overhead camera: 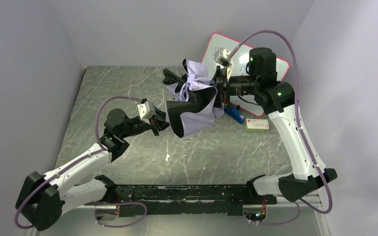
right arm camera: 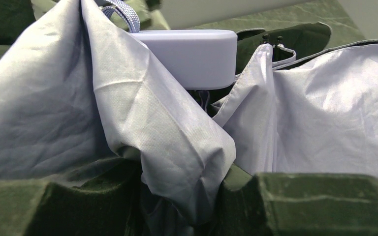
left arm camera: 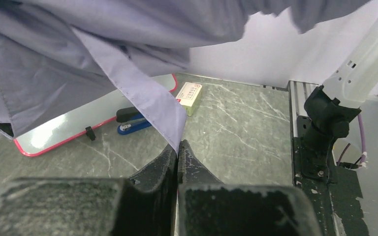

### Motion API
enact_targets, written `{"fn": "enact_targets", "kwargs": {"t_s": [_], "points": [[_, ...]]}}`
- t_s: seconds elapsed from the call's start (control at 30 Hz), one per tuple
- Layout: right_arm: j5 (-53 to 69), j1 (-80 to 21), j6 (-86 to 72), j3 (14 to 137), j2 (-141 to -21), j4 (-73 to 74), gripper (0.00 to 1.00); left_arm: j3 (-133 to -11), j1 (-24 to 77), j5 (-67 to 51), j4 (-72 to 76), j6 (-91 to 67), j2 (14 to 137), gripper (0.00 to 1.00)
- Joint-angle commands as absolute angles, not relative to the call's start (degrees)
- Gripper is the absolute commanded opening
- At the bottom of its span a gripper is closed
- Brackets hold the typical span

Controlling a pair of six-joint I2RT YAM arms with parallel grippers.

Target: Put away the umbrella

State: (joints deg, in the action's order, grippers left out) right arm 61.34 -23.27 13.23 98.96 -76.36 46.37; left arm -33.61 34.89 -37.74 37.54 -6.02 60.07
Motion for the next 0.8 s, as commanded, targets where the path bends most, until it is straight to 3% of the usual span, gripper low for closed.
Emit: {"fn": "enact_targets", "kwargs": {"t_s": [0.0, 0.43, 0.77], "points": [[52.77, -23.29, 9.50, 96.50, -72.23, 36.80, 0.00, -34.12, 34.63, -39.52, 30.87, -5.57, 54.49, 0.05], [31.62, -23.29, 6.32, 96.80, -73.92, 34.42, 0.00, -32.87, 34.68, -36.26, 3.00, -6.17, 37.67, 0.05], [20.26, -23.27, 4.80, 100.63, -80.59, 38.58, 0.00, -36.83, 35.87, -37.43, -18.41, -13.96, 36.35, 0.05]]}}
